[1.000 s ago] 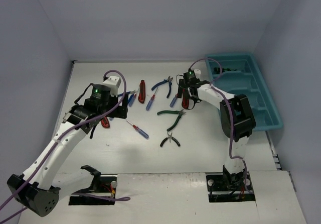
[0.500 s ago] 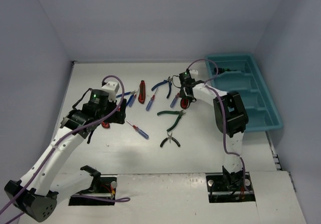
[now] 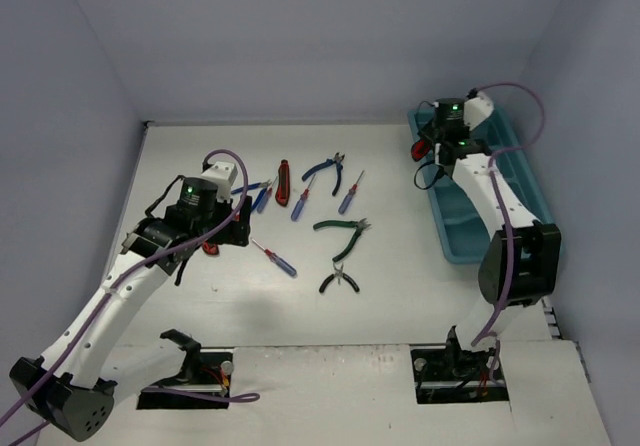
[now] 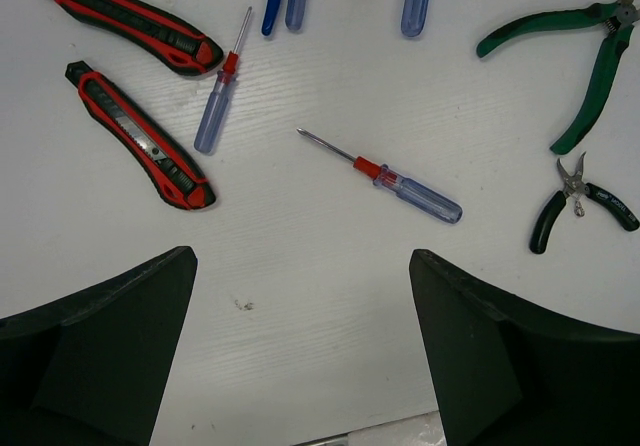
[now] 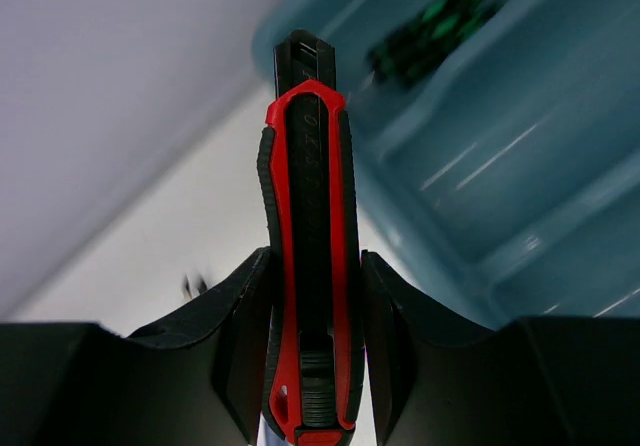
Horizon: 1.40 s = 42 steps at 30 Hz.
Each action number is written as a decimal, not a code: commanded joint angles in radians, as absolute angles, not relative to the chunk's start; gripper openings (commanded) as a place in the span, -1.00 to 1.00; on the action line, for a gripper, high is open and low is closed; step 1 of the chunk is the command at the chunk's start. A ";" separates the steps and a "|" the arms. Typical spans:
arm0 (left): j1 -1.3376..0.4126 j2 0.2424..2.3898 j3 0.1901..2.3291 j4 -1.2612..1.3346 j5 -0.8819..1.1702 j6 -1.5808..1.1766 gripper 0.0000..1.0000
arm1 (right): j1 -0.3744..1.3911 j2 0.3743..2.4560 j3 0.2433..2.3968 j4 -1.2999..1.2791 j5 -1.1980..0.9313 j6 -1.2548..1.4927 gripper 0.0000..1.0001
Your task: Sort the tools into containers
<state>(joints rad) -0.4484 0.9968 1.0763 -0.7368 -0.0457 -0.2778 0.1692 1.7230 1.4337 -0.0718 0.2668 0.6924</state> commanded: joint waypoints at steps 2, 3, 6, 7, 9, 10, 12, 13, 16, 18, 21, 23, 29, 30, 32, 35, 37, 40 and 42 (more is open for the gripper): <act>-0.440 1.010 1.126 -0.716 -0.063 -0.295 0.71 | 0.070 1.650 1.443 -0.021 0.386 0.856 -1.00; -0.440 1.011 1.128 -0.716 -0.064 -0.296 0.71 | 0.045 1.655 1.435 -0.021 0.389 0.892 -1.00; -0.440 1.012 1.134 -0.715 -0.063 -0.302 0.71 | -0.030 1.695 1.411 -0.012 0.382 1.008 -0.99; -0.440 1.014 1.135 -0.715 -0.063 -0.303 0.71 | -0.049 1.704 1.415 -0.009 0.376 1.030 -0.99; -0.440 1.017 1.137 -0.715 -0.063 -0.305 0.71 | -0.071 1.741 1.420 -0.002 0.369 1.069 -0.99; -0.440 1.019 1.137 -0.715 -0.064 -0.307 0.71 | -0.079 1.755 1.424 0.012 0.371 1.089 -0.94; -0.440 1.022 1.137 -0.715 -0.066 -0.311 0.71 | -0.093 1.787 1.434 0.029 0.376 1.132 -0.86; -0.440 1.023 1.137 -0.715 -0.066 -0.313 0.71 | -0.098 1.799 1.439 0.029 0.377 1.142 -0.85; -0.440 1.028 1.136 -0.715 -0.067 -0.322 0.71 | -0.108 1.834 1.454 0.031 0.378 1.167 -0.82; -0.440 1.034 1.136 -0.715 -0.068 -0.326 0.71 | -0.114 1.848 1.454 0.031 0.378 1.185 -0.74; -0.440 1.052 1.142 -0.713 -0.072 -0.334 0.71 | -0.125 1.882 1.467 0.030 0.362 1.188 -0.46; -0.440 1.072 1.151 -0.709 -0.072 -0.342 0.71 | -0.127 1.889 1.472 0.030 0.360 1.181 -0.30; -0.440 1.172 1.208 -0.677 -0.065 -0.390 0.71 | -0.142 1.877 1.470 0.030 0.325 1.148 0.02; -0.440 1.188 1.216 -0.666 -0.061 -0.397 0.71 | -0.144 1.875 1.468 0.031 0.320 1.141 0.07; -0.440 1.229 1.230 -0.644 -0.056 -0.407 0.71 | -0.149 1.870 1.466 0.031 0.297 1.134 0.16; -0.440 1.324 1.295 -0.619 -0.046 -0.420 0.71 | -0.162 1.845 1.457 0.031 0.242 1.111 0.21; -0.440 1.376 1.326 -0.606 -0.042 -0.424 0.70 | -0.162 1.823 1.458 0.032 0.211 1.068 0.22; -0.440 1.458 1.383 -0.576 -0.050 -0.438 0.71 | -0.160 1.769 1.449 0.032 0.123 0.973 0.23; -0.439 1.535 1.418 -0.563 -0.055 -0.454 0.71 | -0.154 1.716 1.415 0.031 0.081 0.900 0.24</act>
<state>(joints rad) -0.4483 1.4535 1.3242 -0.6427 -0.0491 -0.4102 -0.1596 1.8813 1.4234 -0.0106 0.1824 1.0431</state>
